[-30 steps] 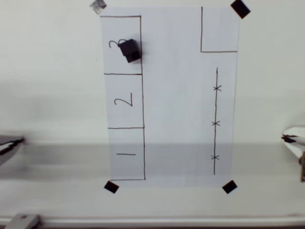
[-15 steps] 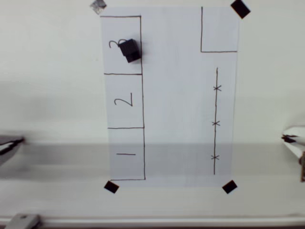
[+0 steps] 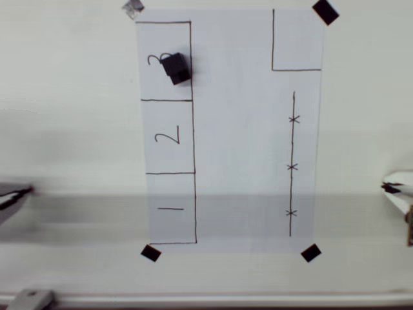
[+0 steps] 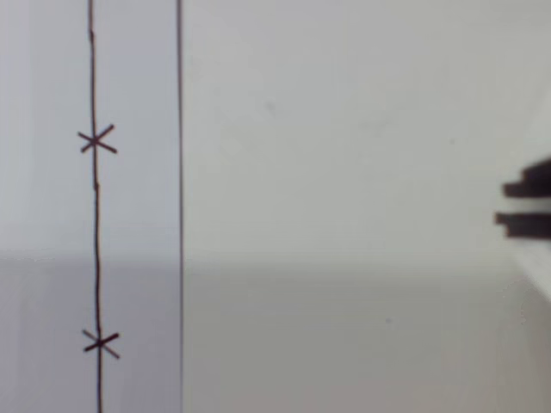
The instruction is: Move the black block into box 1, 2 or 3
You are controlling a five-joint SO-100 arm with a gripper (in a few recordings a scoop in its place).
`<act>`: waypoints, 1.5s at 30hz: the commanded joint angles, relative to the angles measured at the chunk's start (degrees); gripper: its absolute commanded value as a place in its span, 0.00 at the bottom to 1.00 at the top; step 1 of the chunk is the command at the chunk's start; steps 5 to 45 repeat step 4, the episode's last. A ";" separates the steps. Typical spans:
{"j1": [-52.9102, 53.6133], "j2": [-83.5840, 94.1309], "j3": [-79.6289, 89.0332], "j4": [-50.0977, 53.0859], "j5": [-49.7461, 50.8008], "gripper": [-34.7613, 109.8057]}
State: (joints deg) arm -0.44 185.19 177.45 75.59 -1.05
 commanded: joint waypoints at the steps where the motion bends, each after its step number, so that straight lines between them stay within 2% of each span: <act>1: -0.62 0.00 0.53 1.32 -0.44 0.24; 45: -0.62 0.00 0.53 1.32 -0.44 0.24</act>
